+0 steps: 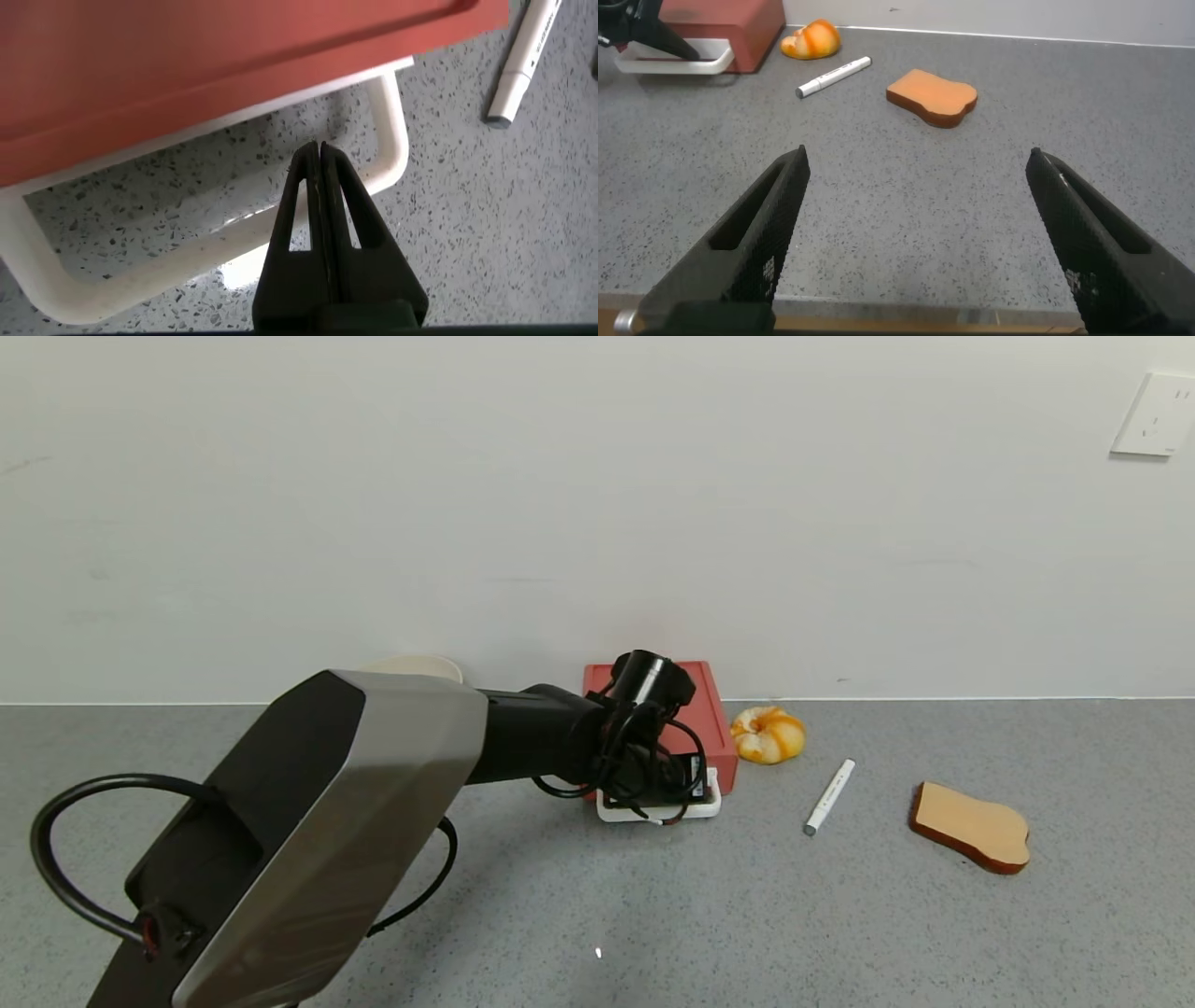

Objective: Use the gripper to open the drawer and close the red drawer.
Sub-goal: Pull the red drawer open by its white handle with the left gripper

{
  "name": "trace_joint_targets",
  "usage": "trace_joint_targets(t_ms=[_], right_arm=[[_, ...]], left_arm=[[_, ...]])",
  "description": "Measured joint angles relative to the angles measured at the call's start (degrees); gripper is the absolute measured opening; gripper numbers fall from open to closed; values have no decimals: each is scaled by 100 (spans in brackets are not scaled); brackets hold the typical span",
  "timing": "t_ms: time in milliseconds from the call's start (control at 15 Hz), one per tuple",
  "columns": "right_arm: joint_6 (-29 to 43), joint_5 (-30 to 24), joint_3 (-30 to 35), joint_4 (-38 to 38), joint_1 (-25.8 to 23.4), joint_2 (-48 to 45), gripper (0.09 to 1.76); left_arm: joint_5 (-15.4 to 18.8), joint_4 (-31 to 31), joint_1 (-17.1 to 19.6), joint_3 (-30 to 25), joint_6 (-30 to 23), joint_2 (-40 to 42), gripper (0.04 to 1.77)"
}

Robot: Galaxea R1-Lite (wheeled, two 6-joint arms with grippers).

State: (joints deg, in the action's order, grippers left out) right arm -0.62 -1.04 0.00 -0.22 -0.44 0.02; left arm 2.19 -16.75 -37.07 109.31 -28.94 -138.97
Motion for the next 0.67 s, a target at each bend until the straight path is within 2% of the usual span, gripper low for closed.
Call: trace_joint_targets(t_ms=[667], right_arm=[[2,0,0,1,0,0,171]], left_arm=[[-24,-205,-88,-39,-595,-9,11]])
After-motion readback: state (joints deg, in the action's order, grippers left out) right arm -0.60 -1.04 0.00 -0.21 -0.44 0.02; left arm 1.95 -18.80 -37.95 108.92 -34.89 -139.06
